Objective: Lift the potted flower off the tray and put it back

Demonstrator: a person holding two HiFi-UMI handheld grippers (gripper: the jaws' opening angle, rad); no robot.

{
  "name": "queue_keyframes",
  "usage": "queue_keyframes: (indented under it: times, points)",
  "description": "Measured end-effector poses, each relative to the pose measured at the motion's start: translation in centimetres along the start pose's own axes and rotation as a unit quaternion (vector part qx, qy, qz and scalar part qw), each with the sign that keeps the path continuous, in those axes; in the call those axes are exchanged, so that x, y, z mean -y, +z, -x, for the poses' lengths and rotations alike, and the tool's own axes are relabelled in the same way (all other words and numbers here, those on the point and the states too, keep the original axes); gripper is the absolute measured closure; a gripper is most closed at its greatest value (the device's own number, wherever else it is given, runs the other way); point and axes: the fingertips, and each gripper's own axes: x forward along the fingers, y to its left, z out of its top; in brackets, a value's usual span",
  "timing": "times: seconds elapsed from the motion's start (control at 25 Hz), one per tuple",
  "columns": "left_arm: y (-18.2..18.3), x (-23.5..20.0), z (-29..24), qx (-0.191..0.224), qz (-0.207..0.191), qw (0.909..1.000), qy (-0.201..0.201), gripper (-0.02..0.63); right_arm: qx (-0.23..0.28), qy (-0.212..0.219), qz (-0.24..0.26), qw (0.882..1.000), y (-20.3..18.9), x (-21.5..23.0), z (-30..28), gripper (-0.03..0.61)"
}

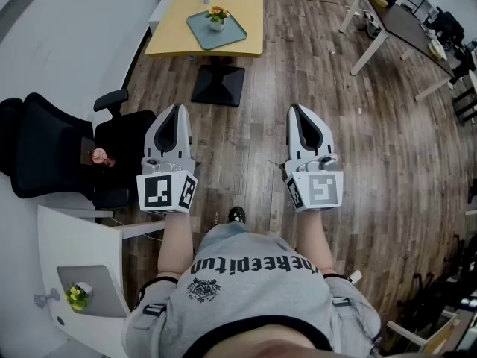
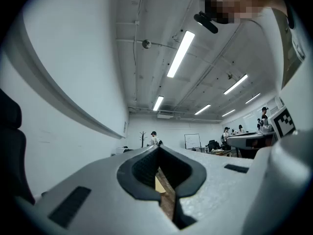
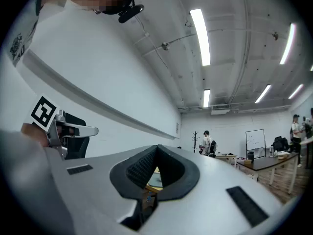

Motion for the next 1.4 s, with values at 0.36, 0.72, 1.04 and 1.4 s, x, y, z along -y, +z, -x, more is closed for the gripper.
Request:
queue_keyframes:
  times: [0.36, 0.72, 1.04, 1.4]
  points:
    - [-0.4, 0.1, 0.3, -0.003, 0.003, 1.0, 0.001, 0.609, -0.004, 0.005, 0.002, 1.0, -0.2, -0.5, 0.1, 0.577]
    - [-0.4, -1.7, -1.3, 0.01, -0.006, 0.9999, -0.008, 0.611, 0.036, 0.036, 0.002, 0.999, 0.5, -1.9, -2.1, 0.577]
    - [-0.8, -3.3, -3.4, 0.025, 0.005, 0.9996, -0.014, 0.609, 0.027, 0.035, -0.022, 0.999, -0.9, -1.1, -4.4, 0.577]
    - [-2.3, -5.8, -8.9, 0.025, -0.008, 0.9995, -0.016, 0.611, 0.018, 0.032, -0.011, 0.999, -2.7, 0.8, -11.3, 0.577]
